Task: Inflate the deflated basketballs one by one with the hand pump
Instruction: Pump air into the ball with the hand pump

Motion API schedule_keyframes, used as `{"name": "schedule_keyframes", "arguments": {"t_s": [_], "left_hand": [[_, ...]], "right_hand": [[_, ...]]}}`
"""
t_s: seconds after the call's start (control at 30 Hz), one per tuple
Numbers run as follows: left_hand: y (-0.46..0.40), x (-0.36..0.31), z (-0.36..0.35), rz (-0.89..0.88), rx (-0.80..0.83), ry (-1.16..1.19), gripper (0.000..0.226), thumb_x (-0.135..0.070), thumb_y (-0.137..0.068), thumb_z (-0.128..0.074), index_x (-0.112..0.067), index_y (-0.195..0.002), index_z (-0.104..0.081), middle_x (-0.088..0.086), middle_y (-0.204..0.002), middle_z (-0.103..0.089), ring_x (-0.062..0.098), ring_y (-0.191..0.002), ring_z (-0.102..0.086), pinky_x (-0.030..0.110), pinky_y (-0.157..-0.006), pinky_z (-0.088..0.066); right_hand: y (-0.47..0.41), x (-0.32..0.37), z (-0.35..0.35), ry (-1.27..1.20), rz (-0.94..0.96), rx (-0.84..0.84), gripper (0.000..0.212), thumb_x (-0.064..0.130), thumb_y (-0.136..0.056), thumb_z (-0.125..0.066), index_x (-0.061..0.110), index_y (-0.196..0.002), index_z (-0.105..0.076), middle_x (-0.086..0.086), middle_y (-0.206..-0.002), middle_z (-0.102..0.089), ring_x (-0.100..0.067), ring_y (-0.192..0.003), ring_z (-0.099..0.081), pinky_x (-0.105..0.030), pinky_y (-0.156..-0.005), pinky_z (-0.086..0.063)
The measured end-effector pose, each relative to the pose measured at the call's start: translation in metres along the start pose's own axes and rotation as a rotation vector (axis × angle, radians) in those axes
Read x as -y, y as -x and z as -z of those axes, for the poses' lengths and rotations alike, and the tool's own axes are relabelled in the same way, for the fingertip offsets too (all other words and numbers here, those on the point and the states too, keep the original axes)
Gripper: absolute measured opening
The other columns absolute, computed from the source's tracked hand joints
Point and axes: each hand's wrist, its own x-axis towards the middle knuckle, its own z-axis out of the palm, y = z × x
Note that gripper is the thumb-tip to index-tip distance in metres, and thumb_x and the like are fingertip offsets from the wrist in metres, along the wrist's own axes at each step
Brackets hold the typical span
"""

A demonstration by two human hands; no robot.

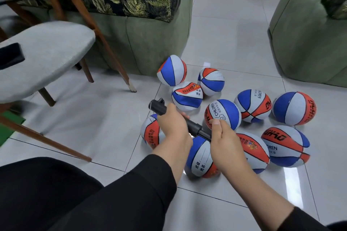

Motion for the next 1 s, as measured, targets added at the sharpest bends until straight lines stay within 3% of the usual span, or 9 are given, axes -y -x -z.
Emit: {"name": "schedule_keyframes", "arguments": {"t_s": [0.17,0.27,0.33,0.4,0.47,0.57,0.7,0.9,1.0], "left_hand": [[0.004,0.009,0.004,0.018,-0.002,0.007,0.020,-0.022,-0.095,-0.057,-0.012,-0.112,-0.060,0.001,-0.061,-0.060,0.013,-0.046,-0.058,0.032,-0.063,-0.054],[-0.009,-0.004,0.005,0.056,0.005,-0.005,0.026,-0.027,-0.091,-0.061,-0.012,-0.111,-0.065,0.000,-0.061,-0.062,0.016,-0.052,-0.059,0.039,-0.070,-0.057],[-0.019,-0.018,0.006,0.062,-0.015,0.006,0.021,-0.028,-0.092,-0.061,-0.012,-0.105,-0.065,0.000,-0.062,-0.061,0.017,-0.054,-0.058,0.033,-0.063,-0.055],[-0.031,-0.034,0.009,0.033,-0.061,0.045,0.011,-0.024,-0.094,-0.060,-0.014,-0.098,-0.059,0.000,-0.062,-0.057,0.014,-0.049,-0.055,0.026,-0.052,-0.051],[-0.041,-0.046,0.010,0.014,-0.079,0.049,0.009,-0.024,-0.095,-0.059,-0.016,-0.099,-0.058,0.000,-0.065,-0.057,0.015,-0.052,-0.056,0.028,-0.055,-0.051],[-0.035,-0.041,0.006,0.026,-0.044,0.023,0.015,-0.026,-0.095,-0.059,-0.017,-0.107,-0.061,-0.001,-0.067,-0.059,0.015,-0.056,-0.058,0.031,-0.061,-0.053],[-0.007,-0.008,0.001,0.063,-0.014,0.025,0.012,-0.029,-0.094,-0.058,-0.019,-0.101,-0.060,-0.004,-0.059,-0.059,0.014,-0.053,-0.057,0.030,-0.062,-0.052],[0.007,0.011,0.003,0.055,0.004,0.043,0.021,-0.024,-0.095,-0.059,-0.013,-0.112,-0.060,-0.001,-0.059,-0.059,0.013,-0.048,-0.059,0.031,-0.063,-0.054],[0.000,0.002,0.005,0.073,0.021,0.000,0.020,-0.027,-0.094,-0.059,-0.013,-0.108,-0.061,-0.002,-0.055,-0.061,0.015,-0.051,-0.059,0.034,-0.066,-0.056]], "right_hand": [[-0.002,0.006,-0.010,0.064,0.021,0.081,0.033,0.038,-0.108,-0.027,0.022,-0.099,-0.055,-0.002,-0.082,-0.060,-0.030,-0.084,-0.056,-0.040,-0.071,-0.043],[-0.002,0.012,-0.009,0.117,0.055,0.146,0.032,0.040,-0.108,-0.030,0.026,-0.124,-0.054,0.001,-0.106,-0.063,-0.027,-0.099,-0.059,-0.038,-0.082,-0.046],[-0.001,0.012,-0.003,0.082,0.035,0.123,0.039,0.044,-0.107,-0.031,0.028,-0.138,-0.049,0.001,-0.110,-0.062,-0.021,-0.104,-0.057,-0.036,-0.087,-0.044],[0.000,0.009,0.004,0.057,-0.001,0.106,0.042,0.045,-0.107,-0.030,0.030,-0.143,-0.046,0.003,-0.113,-0.058,-0.016,-0.105,-0.052,-0.033,-0.089,-0.041],[0.001,0.004,0.008,0.060,-0.006,0.099,0.043,0.048,-0.107,-0.029,0.031,-0.143,-0.046,0.005,-0.118,-0.056,-0.014,-0.109,-0.049,-0.032,-0.091,-0.040],[0.000,0.003,0.007,0.048,-0.006,0.075,0.042,0.047,-0.107,-0.029,0.029,-0.138,-0.050,0.006,-0.113,-0.058,-0.016,-0.108,-0.052,-0.034,-0.090,-0.041],[-0.005,0.003,0.003,0.030,0.007,0.018,0.036,0.042,-0.108,-0.027,0.024,-0.121,-0.056,0.003,-0.095,-0.062,-0.021,-0.093,-0.057,-0.035,-0.078,-0.041],[-0.006,0.000,-0.008,0.082,0.026,0.068,0.030,0.038,-0.107,-0.027,0.023,-0.100,-0.052,0.000,-0.079,-0.058,-0.023,-0.079,-0.055,-0.035,-0.062,-0.040],[-0.006,0.002,-0.008,0.089,0.038,0.099,0.028,0.043,-0.105,-0.030,0.027,-0.108,-0.053,0.004,-0.081,-0.058,-0.024,-0.084,-0.055,-0.036,-0.066,-0.039]]}}
